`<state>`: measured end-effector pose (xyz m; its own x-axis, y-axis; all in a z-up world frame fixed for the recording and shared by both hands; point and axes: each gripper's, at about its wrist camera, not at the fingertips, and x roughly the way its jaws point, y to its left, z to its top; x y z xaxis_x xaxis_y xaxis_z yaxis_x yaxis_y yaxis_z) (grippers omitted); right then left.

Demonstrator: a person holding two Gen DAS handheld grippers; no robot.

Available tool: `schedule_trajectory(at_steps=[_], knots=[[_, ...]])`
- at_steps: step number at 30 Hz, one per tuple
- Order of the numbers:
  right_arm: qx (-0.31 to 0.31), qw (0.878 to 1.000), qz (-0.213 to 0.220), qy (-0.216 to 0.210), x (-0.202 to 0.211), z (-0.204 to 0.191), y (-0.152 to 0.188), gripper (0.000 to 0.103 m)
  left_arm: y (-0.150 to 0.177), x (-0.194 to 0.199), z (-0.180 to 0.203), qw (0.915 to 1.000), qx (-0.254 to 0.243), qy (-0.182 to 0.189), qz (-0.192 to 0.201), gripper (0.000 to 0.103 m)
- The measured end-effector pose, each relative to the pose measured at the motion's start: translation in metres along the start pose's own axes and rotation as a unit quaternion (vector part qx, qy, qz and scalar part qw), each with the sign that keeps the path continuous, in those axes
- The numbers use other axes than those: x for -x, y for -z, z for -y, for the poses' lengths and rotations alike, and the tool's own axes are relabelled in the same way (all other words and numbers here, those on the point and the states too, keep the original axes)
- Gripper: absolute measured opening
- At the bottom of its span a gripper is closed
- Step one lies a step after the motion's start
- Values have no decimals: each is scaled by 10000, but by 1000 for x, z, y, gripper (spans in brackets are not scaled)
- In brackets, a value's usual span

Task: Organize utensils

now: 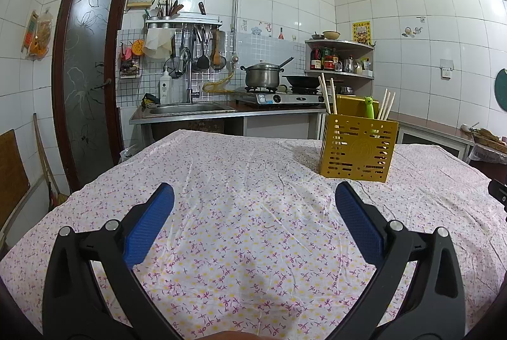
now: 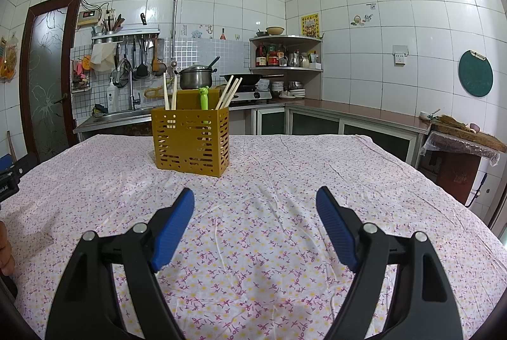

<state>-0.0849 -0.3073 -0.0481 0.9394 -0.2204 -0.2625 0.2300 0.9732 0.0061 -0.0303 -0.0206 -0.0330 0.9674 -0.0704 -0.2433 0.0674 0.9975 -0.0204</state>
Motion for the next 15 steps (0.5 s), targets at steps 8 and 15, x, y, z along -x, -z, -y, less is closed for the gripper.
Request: schedule_trajectory(at_steps=[8,15], knots=[[-2,10000,2,1,0,0,0,78,1,0,1,10000,31,-4,-2,98],[3,10000,2,3,0,0,0,78,1,0,1,10000,34,-4,0,98]])
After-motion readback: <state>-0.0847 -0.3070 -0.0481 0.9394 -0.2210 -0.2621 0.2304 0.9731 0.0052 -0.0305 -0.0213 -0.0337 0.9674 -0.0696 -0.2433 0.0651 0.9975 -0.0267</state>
